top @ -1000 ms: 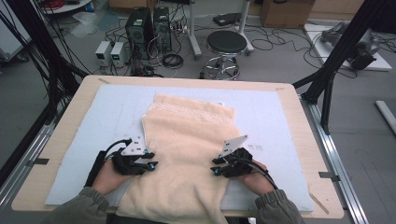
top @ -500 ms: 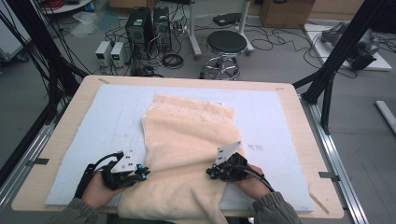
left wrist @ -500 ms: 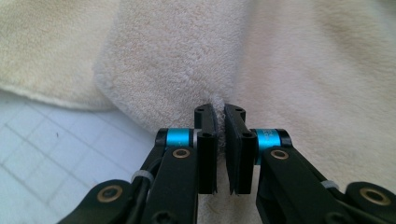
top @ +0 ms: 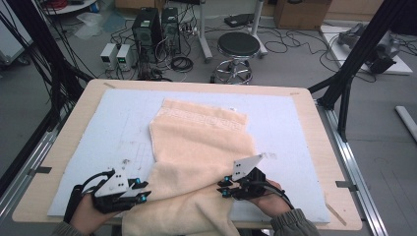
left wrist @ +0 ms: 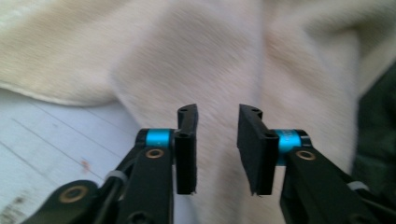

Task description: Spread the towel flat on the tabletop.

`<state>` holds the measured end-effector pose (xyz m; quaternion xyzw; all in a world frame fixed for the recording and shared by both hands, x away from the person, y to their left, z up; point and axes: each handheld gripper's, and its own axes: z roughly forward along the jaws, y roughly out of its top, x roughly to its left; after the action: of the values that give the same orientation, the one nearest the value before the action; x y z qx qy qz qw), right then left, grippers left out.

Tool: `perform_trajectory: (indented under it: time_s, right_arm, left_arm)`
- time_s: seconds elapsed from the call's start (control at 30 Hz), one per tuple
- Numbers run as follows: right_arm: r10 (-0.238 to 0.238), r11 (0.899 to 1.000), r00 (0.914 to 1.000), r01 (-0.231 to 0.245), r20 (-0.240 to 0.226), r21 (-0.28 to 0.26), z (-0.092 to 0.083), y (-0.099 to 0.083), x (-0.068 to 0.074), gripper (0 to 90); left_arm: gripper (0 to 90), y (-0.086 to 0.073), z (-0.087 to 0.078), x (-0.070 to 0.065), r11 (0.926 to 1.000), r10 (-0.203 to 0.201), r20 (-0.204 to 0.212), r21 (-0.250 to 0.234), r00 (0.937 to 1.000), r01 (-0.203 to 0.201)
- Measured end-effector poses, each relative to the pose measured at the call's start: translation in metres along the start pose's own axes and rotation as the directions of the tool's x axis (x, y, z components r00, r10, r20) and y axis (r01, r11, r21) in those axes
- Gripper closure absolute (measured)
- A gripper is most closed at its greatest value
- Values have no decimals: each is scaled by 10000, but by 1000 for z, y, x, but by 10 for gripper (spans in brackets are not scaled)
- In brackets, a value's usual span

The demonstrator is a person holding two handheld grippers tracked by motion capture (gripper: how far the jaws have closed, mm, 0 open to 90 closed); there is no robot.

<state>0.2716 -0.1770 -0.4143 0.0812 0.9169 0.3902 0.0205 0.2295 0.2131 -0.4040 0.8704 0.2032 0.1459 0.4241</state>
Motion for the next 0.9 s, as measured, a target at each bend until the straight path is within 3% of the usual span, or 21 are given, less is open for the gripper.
perform_trajectory:
  time_s: [0.13,0.2,0.33,0.43,0.7,0.8,0.9]
  right_arm:
    - [148,9981,9999,-146,-22,592,15,-7,-5,692]
    - [357,9983,9993,-352,-97,455,19,-11,-8,721]
    - [236,9986,9992,-221,-311,474,18,-11,-10,855]
    - [306,9984,9983,-282,-488,488,14,-14,-11,869]
    - [245,9972,9970,-192,-732,720,-12,-25,-2,876]
    - [205,9990,9935,-160,-1123,409,-16,-26,1,871]
    - [124,9999,9956,-126,-928,-12,-22,-21,1,822]
  left_arm:
    - [584,4,22,18,9998,-143,92,153,9999,142]
    - [581,7,33,20,9992,-214,281,349,9994,204]
    - [632,12,60,15,9950,-144,845,994,9963,60]
    - [680,14,67,6,9943,-86,1092,1063,9940,-31]
    - [703,16,60,-7,9954,23,1395,946,9902,-157]
    - [682,19,50,-6,9983,20,1316,573,9913,-96]
    - [667,21,37,1,9999,-85,940,139,9955,72]
